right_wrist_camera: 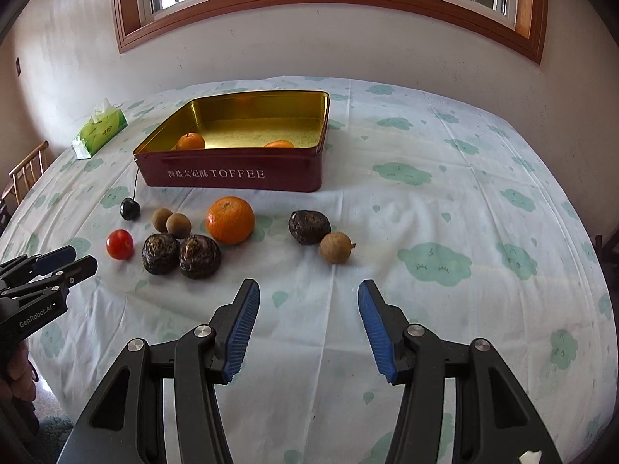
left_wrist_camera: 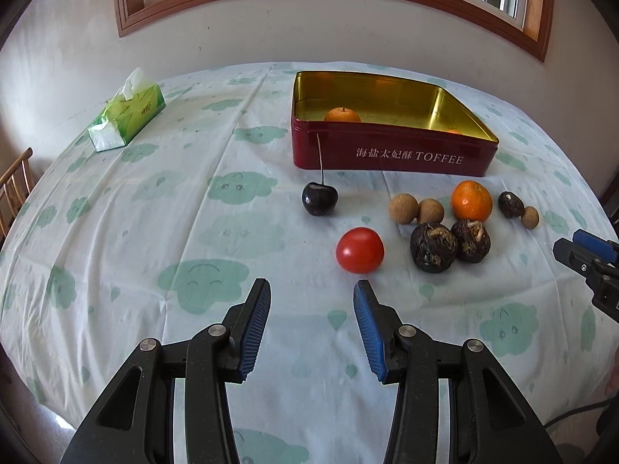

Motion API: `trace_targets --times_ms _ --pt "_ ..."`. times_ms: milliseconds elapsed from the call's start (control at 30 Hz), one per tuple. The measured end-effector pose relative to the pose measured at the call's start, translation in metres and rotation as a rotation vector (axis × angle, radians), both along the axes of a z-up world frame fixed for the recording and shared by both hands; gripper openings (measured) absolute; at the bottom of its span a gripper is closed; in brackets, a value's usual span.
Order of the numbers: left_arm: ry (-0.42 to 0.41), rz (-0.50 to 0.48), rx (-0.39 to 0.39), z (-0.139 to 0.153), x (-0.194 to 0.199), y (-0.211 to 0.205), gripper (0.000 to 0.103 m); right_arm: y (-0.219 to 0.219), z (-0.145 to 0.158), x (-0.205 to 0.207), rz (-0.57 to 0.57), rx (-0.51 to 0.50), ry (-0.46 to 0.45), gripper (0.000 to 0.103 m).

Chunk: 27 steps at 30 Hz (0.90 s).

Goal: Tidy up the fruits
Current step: 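Grasp the red tomato with the left tool while the right tool grasps a brown longan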

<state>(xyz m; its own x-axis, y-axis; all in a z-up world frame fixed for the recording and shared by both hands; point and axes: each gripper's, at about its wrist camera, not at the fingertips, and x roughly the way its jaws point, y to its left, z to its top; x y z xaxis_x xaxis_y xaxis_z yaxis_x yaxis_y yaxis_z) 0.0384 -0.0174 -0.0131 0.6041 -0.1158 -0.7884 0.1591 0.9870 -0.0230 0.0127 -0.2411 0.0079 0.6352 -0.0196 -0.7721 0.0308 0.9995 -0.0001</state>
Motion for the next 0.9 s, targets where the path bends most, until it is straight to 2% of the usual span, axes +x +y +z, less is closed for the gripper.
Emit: trace_targets --times_ms 200,900 --pt "0.003 -0.003 0.001 -0.005 -0.002 -0.004 0.046 -0.002 -0.015 -0.006 0.000 0.007 0.033 0.051" --pt "0.014 -0.012 -0.036 -0.019 0.010 -0.005 0.046 -0.022 -0.036 0.021 -0.040 0.013 0.061 0.051"
